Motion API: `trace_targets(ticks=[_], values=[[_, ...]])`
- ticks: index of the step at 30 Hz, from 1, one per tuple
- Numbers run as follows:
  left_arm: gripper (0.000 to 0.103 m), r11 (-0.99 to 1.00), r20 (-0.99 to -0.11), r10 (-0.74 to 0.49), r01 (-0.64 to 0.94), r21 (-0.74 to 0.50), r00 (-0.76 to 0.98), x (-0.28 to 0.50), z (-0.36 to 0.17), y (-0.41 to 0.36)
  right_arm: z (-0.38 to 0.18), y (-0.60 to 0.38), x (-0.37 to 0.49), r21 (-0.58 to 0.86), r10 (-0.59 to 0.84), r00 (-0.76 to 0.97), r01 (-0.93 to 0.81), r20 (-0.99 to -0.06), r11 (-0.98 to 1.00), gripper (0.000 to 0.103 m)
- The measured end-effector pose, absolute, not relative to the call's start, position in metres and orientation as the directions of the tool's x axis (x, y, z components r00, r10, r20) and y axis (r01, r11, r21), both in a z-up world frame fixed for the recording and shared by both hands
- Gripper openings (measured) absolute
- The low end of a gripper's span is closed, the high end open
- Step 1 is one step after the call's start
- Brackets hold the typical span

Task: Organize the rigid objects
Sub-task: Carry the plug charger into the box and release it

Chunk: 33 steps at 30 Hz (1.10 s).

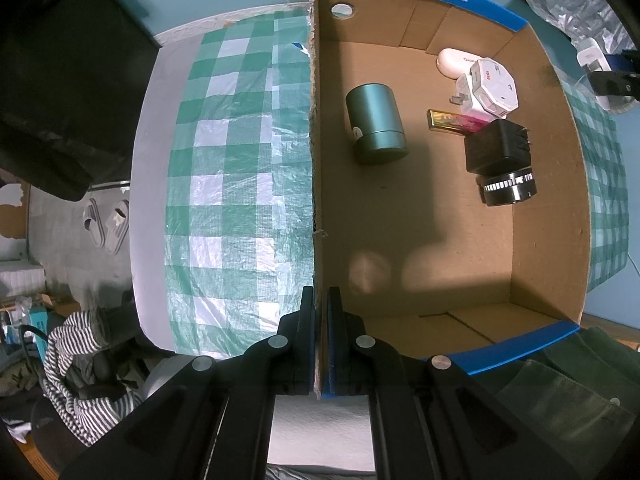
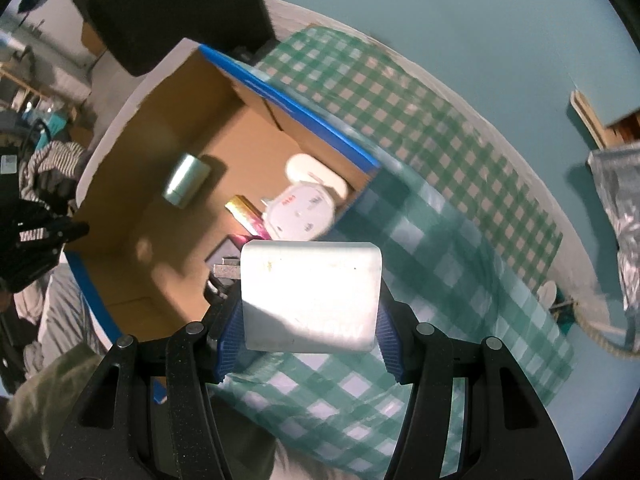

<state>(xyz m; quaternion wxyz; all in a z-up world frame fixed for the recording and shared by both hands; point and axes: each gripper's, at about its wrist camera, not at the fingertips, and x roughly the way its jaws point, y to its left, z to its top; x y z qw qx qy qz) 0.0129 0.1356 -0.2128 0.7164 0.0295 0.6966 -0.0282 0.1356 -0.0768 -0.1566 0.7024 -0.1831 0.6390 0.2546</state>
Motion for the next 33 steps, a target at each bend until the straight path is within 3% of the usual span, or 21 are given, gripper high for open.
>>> trace_targets(ticks=[24,33], values=[[0.004,0.996,-1.000,-0.001,0.088,0.002,0.031,0.014,-0.211,0.135,-0.205,-0.010,0.143,0.021,0.048,0.022,-0.667,-0.999,0.745,0.058],[0.004,0.996,-0.999,-0.001,0.089,0.002,0.032,0.014,-0.211,0.137,-0.195,-0.013,0.146,0.025,0.080,0.056,-0.641,-0.995,0.767,0.058]])
